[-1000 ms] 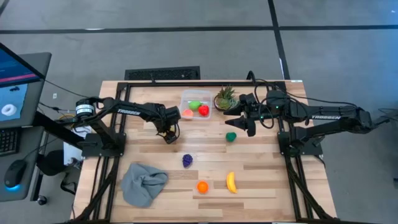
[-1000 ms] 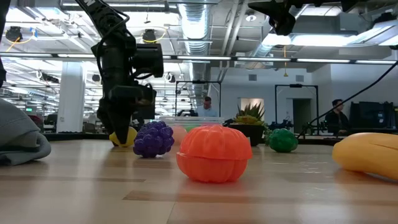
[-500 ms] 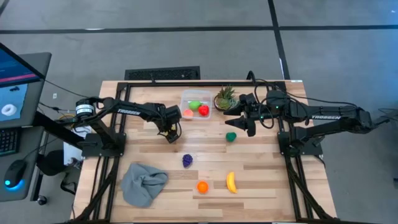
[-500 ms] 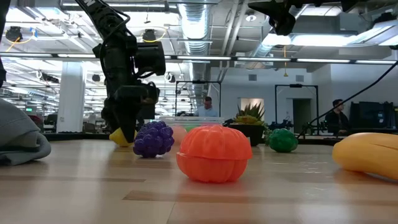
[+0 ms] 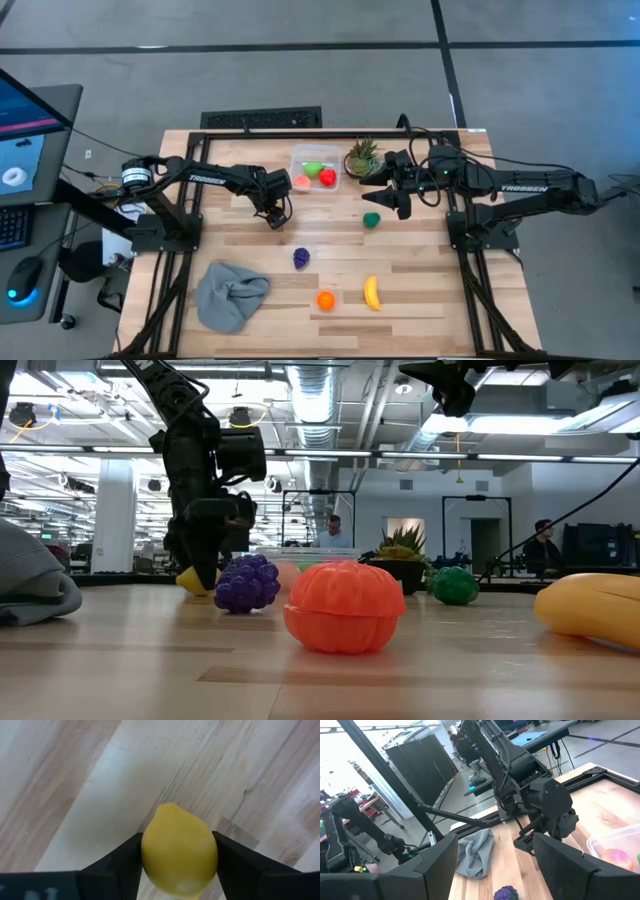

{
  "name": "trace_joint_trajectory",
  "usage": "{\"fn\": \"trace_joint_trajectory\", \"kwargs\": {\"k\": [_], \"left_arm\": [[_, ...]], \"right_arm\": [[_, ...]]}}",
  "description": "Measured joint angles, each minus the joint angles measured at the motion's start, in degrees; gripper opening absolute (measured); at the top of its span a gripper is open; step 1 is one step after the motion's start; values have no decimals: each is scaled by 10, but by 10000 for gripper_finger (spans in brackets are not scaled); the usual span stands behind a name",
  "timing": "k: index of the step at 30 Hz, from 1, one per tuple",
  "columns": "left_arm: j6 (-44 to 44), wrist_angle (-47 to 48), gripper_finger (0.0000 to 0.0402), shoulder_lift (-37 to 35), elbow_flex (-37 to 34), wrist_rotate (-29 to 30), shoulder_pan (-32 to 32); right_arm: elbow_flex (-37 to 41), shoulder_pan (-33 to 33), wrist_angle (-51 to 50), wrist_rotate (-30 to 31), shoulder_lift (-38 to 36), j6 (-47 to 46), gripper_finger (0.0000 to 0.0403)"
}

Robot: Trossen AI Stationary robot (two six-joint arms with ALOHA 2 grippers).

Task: Pick and placing Produce into tupperware
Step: Put the yellow lemon into the transparent container

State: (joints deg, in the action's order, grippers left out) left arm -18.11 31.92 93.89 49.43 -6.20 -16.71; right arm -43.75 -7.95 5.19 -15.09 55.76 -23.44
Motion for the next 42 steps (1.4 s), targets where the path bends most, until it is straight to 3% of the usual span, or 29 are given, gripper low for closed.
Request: {"fn": "trace_joint_trajectory", "kwargs": {"k": [6, 13, 17, 21, 30, 36, 42], "left_arm": [[0, 0, 216, 0, 0, -1, 0], [4, 14, 195, -1, 7, -19, 0], [6, 25, 204, -1, 25, -25, 0], [21, 47, 217, -1, 54, -30, 1], [56, 93, 201, -2, 145, -41, 17], [77, 112, 217, -2, 212, -40, 22], [115, 115, 203, -2, 268, -24, 15]], "right_arm": [[0, 0, 0, 0, 0, 0, 281], [0, 0, -1, 0, 0, 0, 281], [0, 0, -3, 0, 0, 0, 281], [0, 0, -5, 0, 0, 0, 281], [0, 0, -5, 0, 0, 0, 281], [0, 0, -17, 0, 0, 0, 281], [0, 1, -21, 0, 0, 0, 281]]}}
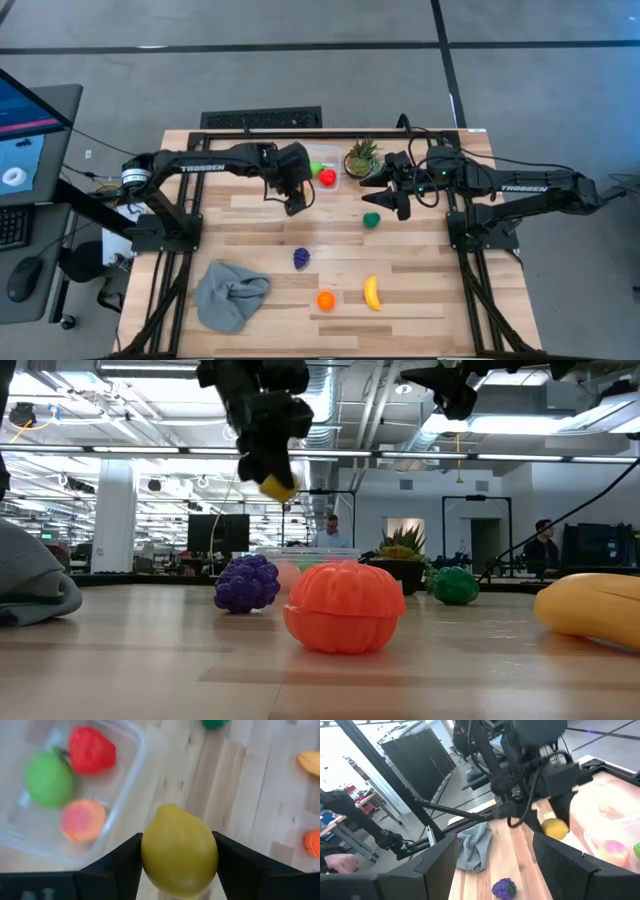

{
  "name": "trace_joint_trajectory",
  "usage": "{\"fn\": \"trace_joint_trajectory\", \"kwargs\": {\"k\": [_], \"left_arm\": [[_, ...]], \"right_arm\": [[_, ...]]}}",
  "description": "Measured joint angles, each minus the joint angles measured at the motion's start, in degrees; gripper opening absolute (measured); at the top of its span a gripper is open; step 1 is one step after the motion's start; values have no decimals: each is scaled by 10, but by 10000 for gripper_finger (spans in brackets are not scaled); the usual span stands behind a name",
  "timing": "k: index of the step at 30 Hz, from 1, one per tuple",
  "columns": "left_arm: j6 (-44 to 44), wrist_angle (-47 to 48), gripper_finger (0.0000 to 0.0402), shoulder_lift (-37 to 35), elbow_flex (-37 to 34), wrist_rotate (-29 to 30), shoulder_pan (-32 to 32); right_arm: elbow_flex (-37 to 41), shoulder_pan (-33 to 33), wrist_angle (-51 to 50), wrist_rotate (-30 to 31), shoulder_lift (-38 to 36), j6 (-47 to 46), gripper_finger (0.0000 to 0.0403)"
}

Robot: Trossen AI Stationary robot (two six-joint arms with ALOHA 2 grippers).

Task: Pick and placing Produce into tupperware
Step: Put the yellow lemon into the transparent container

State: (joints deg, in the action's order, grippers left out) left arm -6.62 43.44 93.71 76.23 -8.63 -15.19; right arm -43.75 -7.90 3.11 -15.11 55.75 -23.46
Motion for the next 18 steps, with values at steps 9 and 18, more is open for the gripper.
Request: {"fn": "trace_joint_trajectory", "kwargs": {"k": [9, 18], "left_arm": [[47, 1, 218, 0, 47, 5, -42], [76, -32, 205, 0, 58, 3, -94]], "right_arm": [[0, 0, 0, 0, 0, 0, 281], [0, 0, 1, 0, 0, 0, 281]]}}
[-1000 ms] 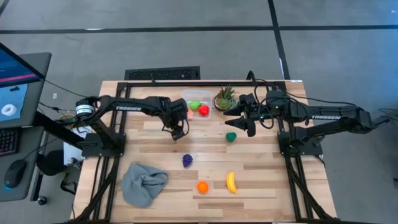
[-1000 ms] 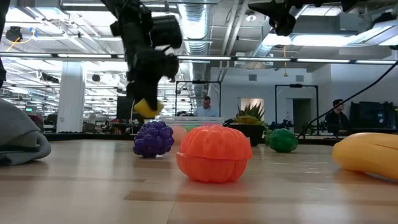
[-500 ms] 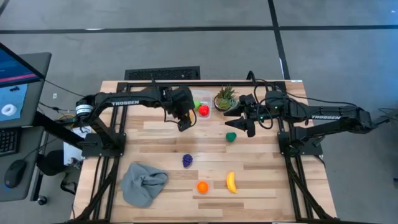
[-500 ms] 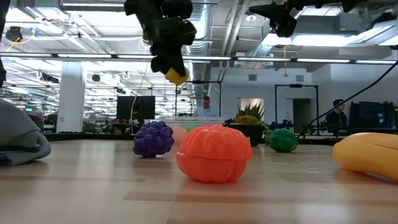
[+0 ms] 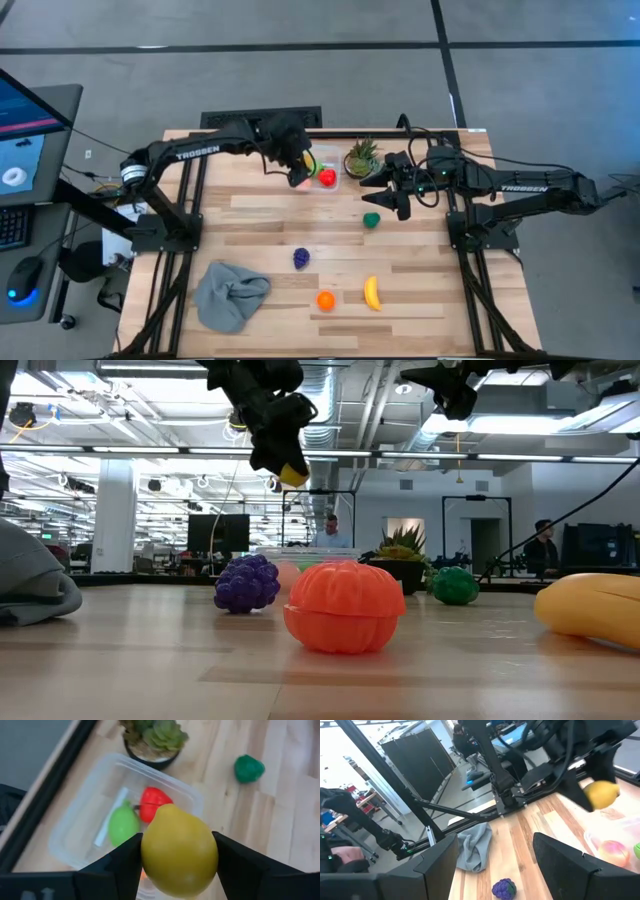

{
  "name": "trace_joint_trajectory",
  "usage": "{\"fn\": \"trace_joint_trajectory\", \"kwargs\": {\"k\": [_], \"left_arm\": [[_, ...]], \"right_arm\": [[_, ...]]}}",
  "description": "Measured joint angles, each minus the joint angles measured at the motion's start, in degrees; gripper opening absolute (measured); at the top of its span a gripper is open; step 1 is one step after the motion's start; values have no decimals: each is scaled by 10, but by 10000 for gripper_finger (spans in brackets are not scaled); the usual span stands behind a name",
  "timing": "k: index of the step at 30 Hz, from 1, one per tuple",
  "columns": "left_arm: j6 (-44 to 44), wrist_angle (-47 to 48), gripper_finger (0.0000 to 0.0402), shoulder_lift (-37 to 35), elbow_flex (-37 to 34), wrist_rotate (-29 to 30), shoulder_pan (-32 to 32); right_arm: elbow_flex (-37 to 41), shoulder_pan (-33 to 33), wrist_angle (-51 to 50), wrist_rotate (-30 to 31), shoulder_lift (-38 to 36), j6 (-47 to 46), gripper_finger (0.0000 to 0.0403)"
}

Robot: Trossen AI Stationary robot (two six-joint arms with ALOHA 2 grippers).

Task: Pick and placing Produce into tupperware
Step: Put the yellow lemon into the transparent container

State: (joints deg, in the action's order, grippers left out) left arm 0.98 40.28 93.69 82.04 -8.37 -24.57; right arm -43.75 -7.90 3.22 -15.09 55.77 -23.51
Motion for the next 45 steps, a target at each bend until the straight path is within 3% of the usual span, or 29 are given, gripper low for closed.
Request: {"fn": "trace_joint_trajectory", "kwargs": {"k": [23, 30, 38, 45], "left_arm": [[35, -94, 207, 2, 0, -36, -93], [37, -108, 207, 55, 0, -64, -97], [37, -119, 206, 132, 0, -64, -93], [43, -132, 206, 156, 0, -59, -94]], "right_arm": [[0, 0, 2, 19, 0, -5, 281], [0, -1, 2, 28, 0, -5, 281], [0, 0, -8, 28, 0, -9, 281], [0, 0, -16, 28, 0, -10, 281]]}}
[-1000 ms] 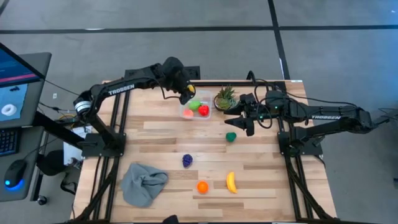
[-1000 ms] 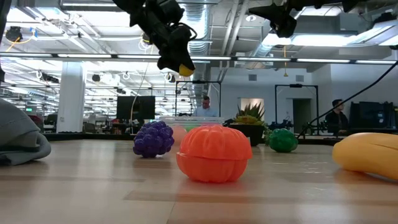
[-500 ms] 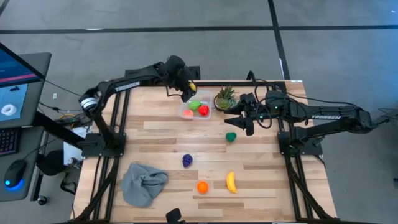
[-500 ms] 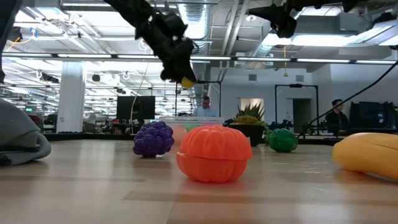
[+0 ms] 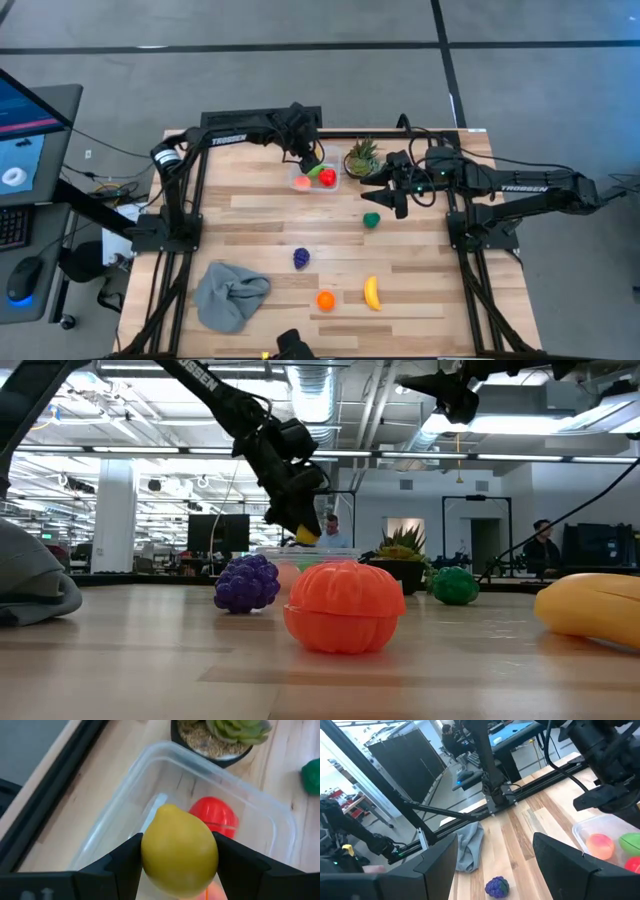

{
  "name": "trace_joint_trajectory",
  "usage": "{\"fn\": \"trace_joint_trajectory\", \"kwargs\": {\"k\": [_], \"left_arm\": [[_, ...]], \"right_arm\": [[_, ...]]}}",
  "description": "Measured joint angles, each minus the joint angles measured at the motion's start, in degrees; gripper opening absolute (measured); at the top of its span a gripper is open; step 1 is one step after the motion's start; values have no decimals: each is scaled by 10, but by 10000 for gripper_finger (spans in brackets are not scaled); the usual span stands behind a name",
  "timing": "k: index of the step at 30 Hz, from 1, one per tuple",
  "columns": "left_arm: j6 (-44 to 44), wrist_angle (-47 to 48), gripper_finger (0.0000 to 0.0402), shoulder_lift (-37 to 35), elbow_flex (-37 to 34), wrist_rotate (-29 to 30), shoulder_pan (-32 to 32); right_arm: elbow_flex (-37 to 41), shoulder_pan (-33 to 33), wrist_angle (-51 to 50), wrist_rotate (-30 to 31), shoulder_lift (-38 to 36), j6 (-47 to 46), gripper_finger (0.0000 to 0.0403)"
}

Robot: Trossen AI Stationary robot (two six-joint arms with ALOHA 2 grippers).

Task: Pick and placing Produce into tupperware
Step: Put the yellow lemon into the transparent container

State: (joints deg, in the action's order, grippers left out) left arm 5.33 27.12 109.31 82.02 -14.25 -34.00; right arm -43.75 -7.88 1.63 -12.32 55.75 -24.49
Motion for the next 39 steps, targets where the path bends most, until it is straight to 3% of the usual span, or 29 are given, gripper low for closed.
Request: {"fn": "trace_joint_trajectory", "kwargs": {"k": [39], "left_arm": [[20, 12, 206, 15, -7, 28, -9]], "right_arm": [[0, -9, -12, 4, 0, 10, 281]]}}
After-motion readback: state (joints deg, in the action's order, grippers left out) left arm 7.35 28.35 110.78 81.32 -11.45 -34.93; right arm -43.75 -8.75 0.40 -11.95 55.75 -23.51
